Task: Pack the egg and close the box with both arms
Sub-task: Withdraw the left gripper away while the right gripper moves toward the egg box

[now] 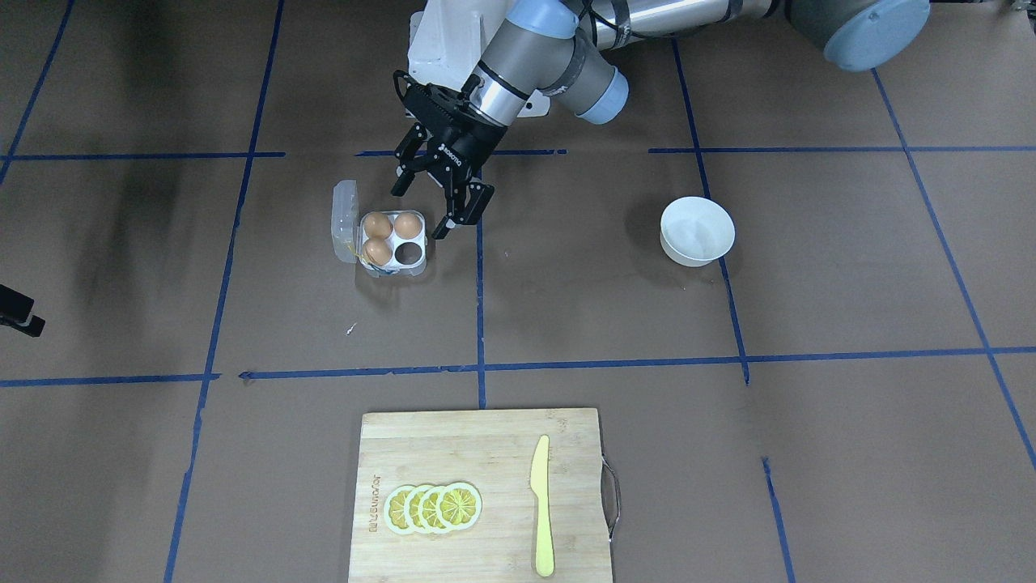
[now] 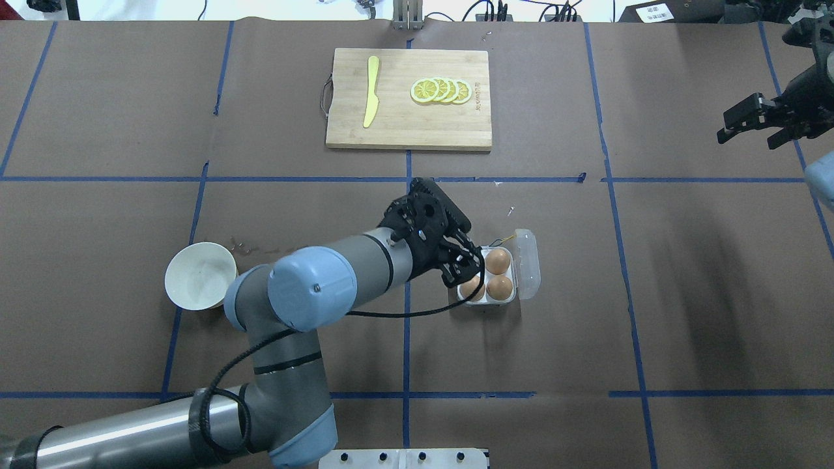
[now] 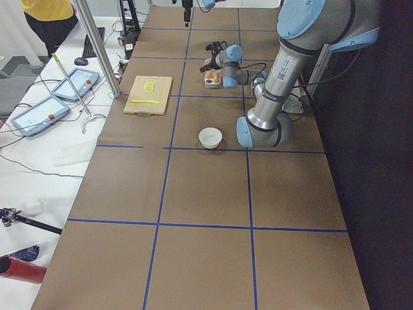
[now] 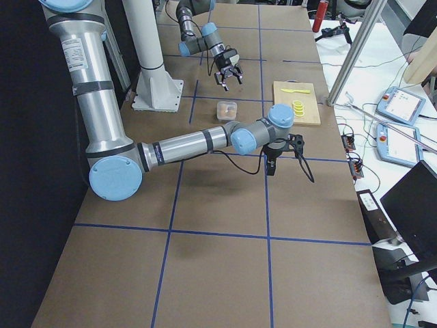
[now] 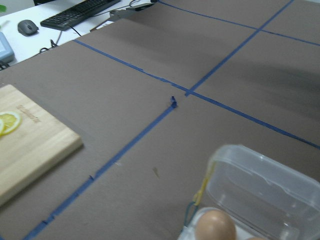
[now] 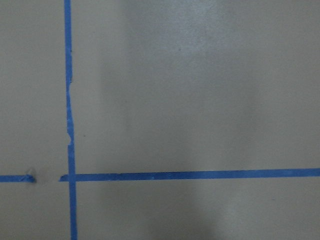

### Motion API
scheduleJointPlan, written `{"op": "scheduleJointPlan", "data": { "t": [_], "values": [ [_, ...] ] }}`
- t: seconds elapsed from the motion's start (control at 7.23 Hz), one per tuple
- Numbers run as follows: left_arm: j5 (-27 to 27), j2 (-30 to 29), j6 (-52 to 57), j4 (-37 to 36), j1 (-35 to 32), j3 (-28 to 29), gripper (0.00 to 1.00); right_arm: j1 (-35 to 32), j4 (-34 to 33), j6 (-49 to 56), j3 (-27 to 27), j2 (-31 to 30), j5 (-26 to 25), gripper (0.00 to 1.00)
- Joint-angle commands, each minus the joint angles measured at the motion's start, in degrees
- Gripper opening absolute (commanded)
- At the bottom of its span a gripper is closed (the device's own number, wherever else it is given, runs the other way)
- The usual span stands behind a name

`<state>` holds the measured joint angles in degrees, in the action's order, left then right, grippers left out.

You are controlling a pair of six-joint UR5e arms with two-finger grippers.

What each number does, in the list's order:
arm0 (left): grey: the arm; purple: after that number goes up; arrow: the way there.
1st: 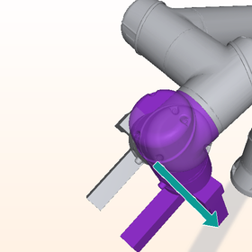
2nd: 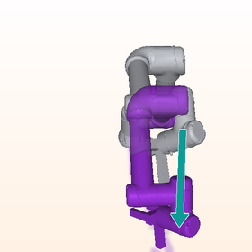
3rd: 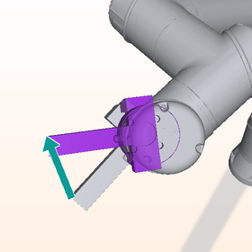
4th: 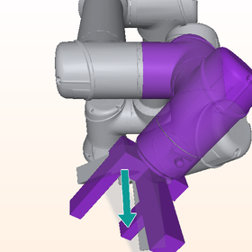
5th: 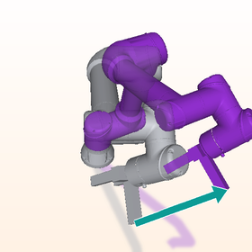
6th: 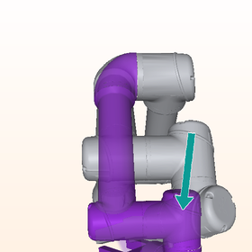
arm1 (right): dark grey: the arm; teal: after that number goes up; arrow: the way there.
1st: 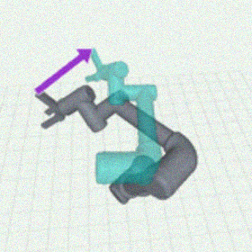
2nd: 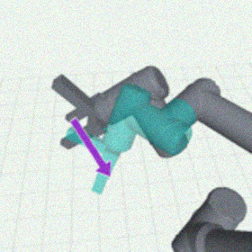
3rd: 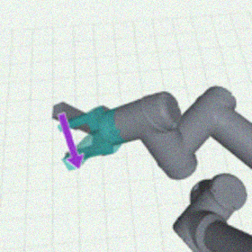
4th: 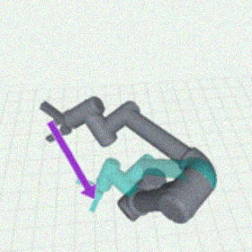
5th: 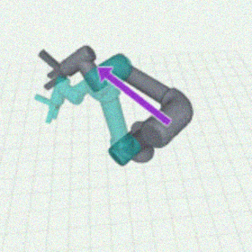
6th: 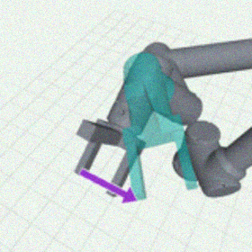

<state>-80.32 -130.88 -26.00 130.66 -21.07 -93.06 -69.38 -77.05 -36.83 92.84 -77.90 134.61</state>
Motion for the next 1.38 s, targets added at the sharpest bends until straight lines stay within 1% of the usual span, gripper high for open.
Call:
{"op": "scheduleJointPlan", "data": {
  "t": [0.0,0.14,0.28,0.42,0.55,0.69,0.83,0.97,1.11,1.25],
  "values": [
    [-7.5,0.5,-0.4,-15.9,-8.8,-7.6,1.00,4.1,6.8,-8.0,0.7,0.2,-0.4,1.00],
    [-16.7,0.7,0.0,-23.0,-16.2,-7.8,1.00,5.9,9.6,-10.4,1.0,0.2,-0.9,1.00],
    [-21.9,1.7,0.2,-27.3,-20.7,-8.0,1.00,8.4,10.1,-14.3,2.5,0.5,-2.4,1.00],
    [-23.5,4.4,0.2,-28.3,-23.5,-8.2,1.00,11.9,10.1,-19.7,5.3,0.6,-5.3,0.98],
    [-29.5,6.8,0.2,-29.4,-26.6,-8.2,1.00,15.2,10.1,-24.6,7.8,0.6,-8.2,0.97],
    [-35.5,10.9,0.1,-30.9,-31.3,-8.2,1.00,18.5,10.1,-27.9,9.9,0.6,-11.7,0.99],
    [-39.4,15.6,-0.4,-31.0,-35.5,-8.0,1.00,20.9,10.1,-29.9,10.6,0.6,-14.3,1.00],
    [-42.7,19.6,-0.4,-31.1,-40.1,-7.4,1.00,22.3,10.1,-30.0,11.3,0.6,-15.5,0.99],
    [-44.6,23.6,-0.4,-31.2,-43.4,-7.1,1.00,22.8,10.1,-29.9,12.0,-0.1,-15.3,0.54],
    [-44.7,24.2,-0.2,-31.4,-45.0,-6.0,1.00,24.2,10.1,-29.9,12.8,-0.4,-15.3,0.01]
  ]
}}
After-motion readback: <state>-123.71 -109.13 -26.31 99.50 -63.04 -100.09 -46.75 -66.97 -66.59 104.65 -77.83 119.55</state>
